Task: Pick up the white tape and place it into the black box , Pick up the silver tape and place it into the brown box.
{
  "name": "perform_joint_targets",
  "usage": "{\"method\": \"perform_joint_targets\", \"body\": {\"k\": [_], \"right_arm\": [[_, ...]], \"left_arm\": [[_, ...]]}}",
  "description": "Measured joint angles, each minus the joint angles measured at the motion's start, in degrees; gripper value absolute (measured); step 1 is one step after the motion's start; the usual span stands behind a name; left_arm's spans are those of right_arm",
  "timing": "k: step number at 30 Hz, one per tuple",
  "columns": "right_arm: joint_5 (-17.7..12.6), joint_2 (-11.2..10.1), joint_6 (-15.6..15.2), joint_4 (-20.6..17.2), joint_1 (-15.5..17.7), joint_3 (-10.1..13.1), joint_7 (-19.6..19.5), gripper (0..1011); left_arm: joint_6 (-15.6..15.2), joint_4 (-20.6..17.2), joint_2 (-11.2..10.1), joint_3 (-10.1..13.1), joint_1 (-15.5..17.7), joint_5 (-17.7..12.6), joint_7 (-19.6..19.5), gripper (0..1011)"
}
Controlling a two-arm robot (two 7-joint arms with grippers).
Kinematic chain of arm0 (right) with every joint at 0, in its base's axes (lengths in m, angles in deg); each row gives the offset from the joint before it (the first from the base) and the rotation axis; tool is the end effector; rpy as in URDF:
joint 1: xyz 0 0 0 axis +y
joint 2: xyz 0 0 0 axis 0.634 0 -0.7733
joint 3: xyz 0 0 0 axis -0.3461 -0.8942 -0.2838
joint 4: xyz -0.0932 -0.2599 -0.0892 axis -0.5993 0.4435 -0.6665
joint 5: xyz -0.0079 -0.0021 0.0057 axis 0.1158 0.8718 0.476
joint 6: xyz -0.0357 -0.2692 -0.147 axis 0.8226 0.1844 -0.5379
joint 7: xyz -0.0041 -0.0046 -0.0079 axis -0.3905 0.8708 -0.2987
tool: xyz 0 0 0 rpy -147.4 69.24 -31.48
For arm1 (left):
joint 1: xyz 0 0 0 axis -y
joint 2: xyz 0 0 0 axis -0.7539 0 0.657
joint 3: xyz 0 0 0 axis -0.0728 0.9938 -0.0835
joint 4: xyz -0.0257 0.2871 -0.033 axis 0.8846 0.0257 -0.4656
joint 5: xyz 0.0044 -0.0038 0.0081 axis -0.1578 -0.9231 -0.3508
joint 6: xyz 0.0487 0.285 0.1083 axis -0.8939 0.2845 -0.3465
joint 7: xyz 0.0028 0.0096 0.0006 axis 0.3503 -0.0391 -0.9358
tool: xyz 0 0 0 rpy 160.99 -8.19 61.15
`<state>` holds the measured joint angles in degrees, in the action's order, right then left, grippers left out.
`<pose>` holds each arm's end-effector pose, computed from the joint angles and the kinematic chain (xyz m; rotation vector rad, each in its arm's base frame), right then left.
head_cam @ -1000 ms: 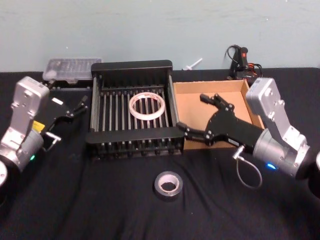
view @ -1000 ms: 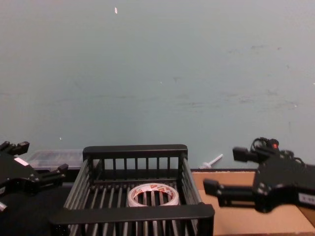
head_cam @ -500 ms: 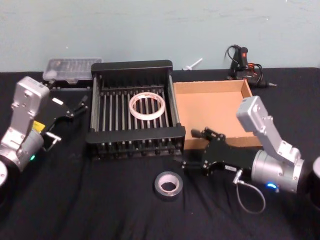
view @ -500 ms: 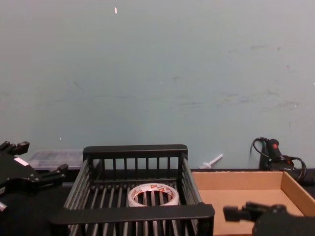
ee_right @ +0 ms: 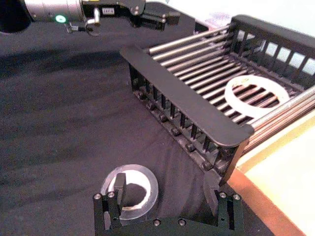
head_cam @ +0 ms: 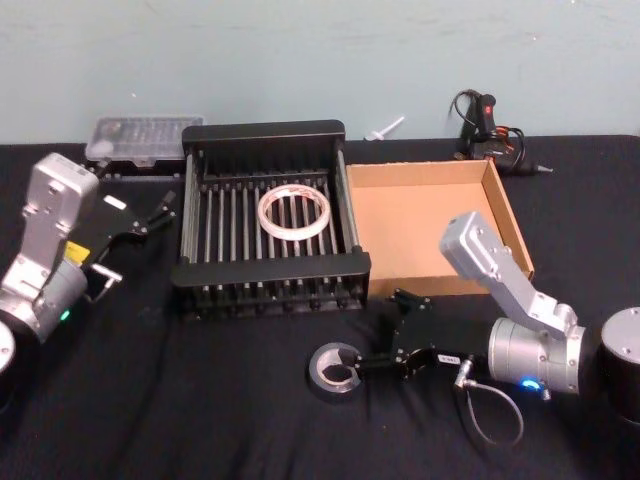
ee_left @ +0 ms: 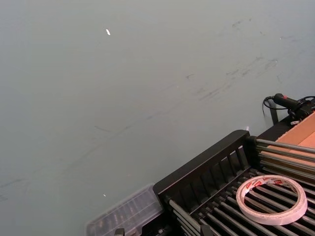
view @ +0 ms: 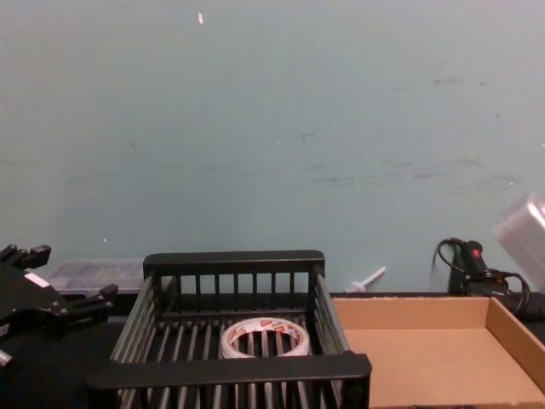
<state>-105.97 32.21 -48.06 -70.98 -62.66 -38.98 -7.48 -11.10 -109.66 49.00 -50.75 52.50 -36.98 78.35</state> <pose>0.3479 -0.0156 -0.2889 -0.4082 0.1069 -0.4939 0.3580 0.0826 -0.3022 0.3045 -0.2849 1.2481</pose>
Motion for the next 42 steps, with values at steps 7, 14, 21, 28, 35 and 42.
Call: {"method": "perform_joint_targets", "body": {"k": [7, 14, 21, 28, 35, 42], "right_arm": [[0.2, -0.1, -1.8, 0.8, -1.8, -2.2, 0.0, 1002], [0.8, 0.0, -3.5, 1.7, -3.8, -4.3, -0.1, 1002], [1.3, 0.4, -4.9, 2.6, -5.3, -5.8, -0.5, 1002], [1.6, 0.7, -5.5, 3.1, -6.0, -6.5, -0.9, 1002], [2.1, 1.3, -5.9, 3.7, -6.6, -7.2, -1.5, 1002], [2.3, 1.3, -6.0, 3.7, -6.7, -7.3, -1.5, 1002]], "left_arm": [[0.0, 0.0, 0.0, 0.0, 0.0, 0.0, 0.0, 1001], [0.0, 0.0, 0.0, 0.0, 0.0, 0.0, 0.0, 1001], [0.0, 0.0, 0.0, 0.0, 0.0, 0.0, 0.0, 1001], [0.0, 0.0, 0.0, 0.0, 0.0, 0.0, 0.0, 1001], [0.0, 0.0, 0.0, 0.0, 0.0, 0.0, 0.0, 1002], [0.0, 0.0, 0.0, 0.0, 0.0, 0.0, 0.0, 1001]]}}
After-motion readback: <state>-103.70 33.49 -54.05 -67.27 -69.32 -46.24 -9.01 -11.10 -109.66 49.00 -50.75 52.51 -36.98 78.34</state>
